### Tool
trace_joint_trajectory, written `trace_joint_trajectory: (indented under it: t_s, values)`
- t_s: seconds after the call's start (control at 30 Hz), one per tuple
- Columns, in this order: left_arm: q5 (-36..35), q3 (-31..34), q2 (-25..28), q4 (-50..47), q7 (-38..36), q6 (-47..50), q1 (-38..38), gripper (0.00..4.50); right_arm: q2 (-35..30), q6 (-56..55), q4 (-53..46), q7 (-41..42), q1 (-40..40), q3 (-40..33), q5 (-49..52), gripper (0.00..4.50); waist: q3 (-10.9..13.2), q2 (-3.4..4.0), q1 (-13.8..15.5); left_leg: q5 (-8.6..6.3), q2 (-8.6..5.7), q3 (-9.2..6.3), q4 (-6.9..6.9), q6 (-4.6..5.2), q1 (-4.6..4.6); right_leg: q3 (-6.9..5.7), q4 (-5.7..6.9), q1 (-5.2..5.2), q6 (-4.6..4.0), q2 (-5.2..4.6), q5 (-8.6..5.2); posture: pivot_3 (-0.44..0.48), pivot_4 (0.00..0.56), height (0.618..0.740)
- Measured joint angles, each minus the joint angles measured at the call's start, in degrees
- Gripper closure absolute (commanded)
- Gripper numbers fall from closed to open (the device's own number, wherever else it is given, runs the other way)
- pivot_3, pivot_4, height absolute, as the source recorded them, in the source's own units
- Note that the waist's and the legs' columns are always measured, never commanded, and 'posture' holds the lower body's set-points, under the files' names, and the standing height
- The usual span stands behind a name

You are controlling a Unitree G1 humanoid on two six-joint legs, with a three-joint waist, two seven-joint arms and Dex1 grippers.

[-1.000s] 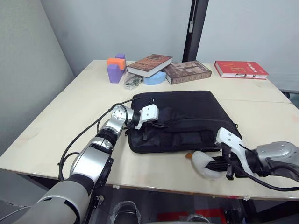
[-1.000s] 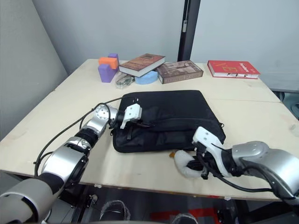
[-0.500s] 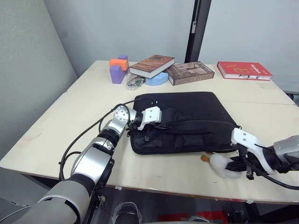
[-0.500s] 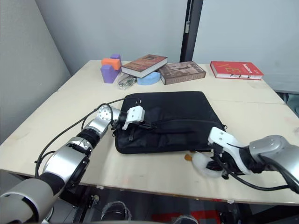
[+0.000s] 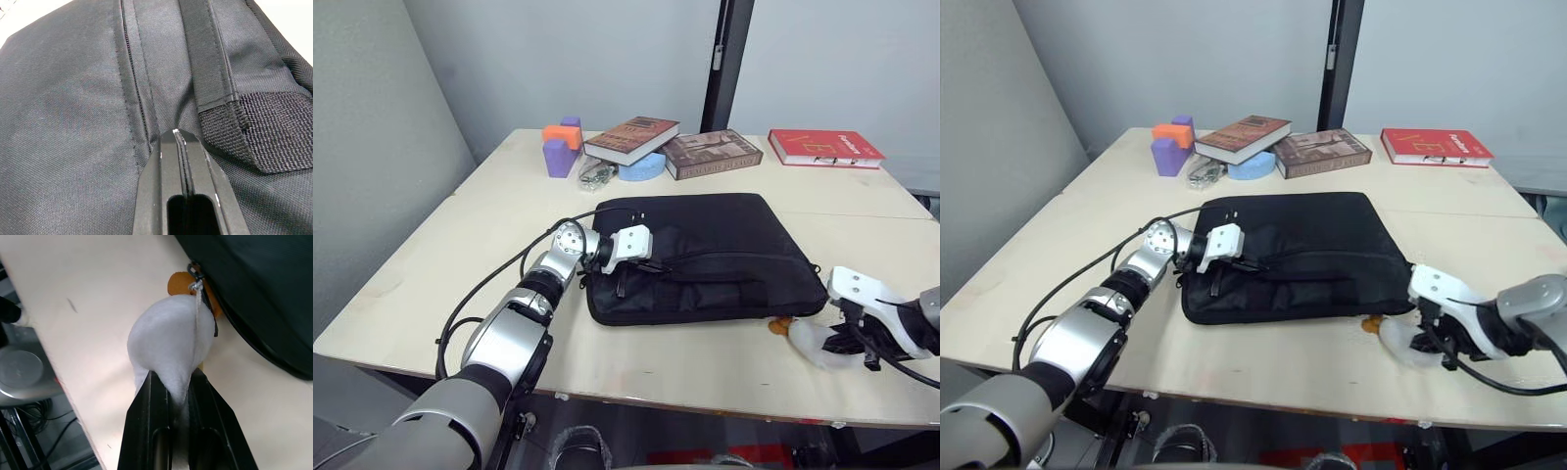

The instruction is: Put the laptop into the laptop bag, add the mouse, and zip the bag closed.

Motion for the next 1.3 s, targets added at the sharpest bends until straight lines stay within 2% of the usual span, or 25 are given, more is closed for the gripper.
trace_joint_trajectory:
  t_s: [0.23, 0.4, 0.6, 0.9, 1.13, 1.3]
  values:
    - [0.0, -0.6, 0.3, 0.0, 0.3, -0.8, 0.0, 4.5, -0.7, -4.3, 6.8, 2.6, 0.5, -1.4, -4.5, 4.47, 0.0, 0.08, -0.2, 0.0, 0.02, 0.18, 0.0, 0.08, -0.01, 0.01, -0.01, -0.02, 0.43, -0.09, -0.26, 0.0, 0.15, 0.725]
    - [0.0, -1.0, 0.7, 0.0, 0.4, -1.2, 0.0, 4.5, -0.7, -4.9, 10.4, 0.6, -4.9, 2.7, -9.0, 4.47, -0.1, 0.13, -0.5, 0.01, 0.02, 0.19, -0.01, 0.09, 0.0, 0.02, 0.0, -0.03, 0.46, -0.09, -0.28, 0.0, 0.15, 0.725]
    - [0.6, -1.8, 1.0, 0.0, 0.6, -3.0, 0.1, 4.5, 0.3, -2.9, 13.0, -2.2, -9.0, 6.7, -12.5, 4.47, -0.1, 0.14, -0.6, 0.01, 0.03, 0.23, -0.06, 0.09, 0.0, 0.03, -0.05, -0.02, 0.45, -0.09, -0.28, 0.0, 0.15, 0.725]
    - [1.7, -2.6, 1.2, 0.0, 1.5, -4.8, 0.0, 4.5, 0.4, -2.8, 13.1, -3.8, -8.6, 6.9, -14.6, 4.47, -0.3, 0.19, -0.5, 0.01, 0.02, 0.27, -0.17, 0.1, 0.05, 0.05, -0.14, 0.0, 0.75, -0.09, -0.46, 0.0, 0.15, 0.725]
    - [2.2, -2.8, 1.8, 0.0, 1.6, -5.2, 0.0, 4.5, 8.9, 1.5, 15.3, -11.9, -20.4, 9.4, -18.1, 4.47, -0.4, 0.2, -1.1, 0.01, 0.02, 0.31, -0.23, 0.09, 0.07, 0.07, -0.15, -0.01, 0.75, -0.09, -0.46, 0.0, 0.15, 0.725]
    - [2.2, -2.8, 1.9, 0.0, 1.4, -5.3, 0.0, 4.5, 11.7, 5.1, 15.2, -14.7, -22.7, 10.4, -19.6, 4.47, -0.4, 0.23, -1.2, 0.01, 0.02, 0.32, -0.25, 0.09, 0.09, 0.06, -0.16, 0.0, 0.72, -0.09, -0.44, 0.0, 0.15, 0.725]
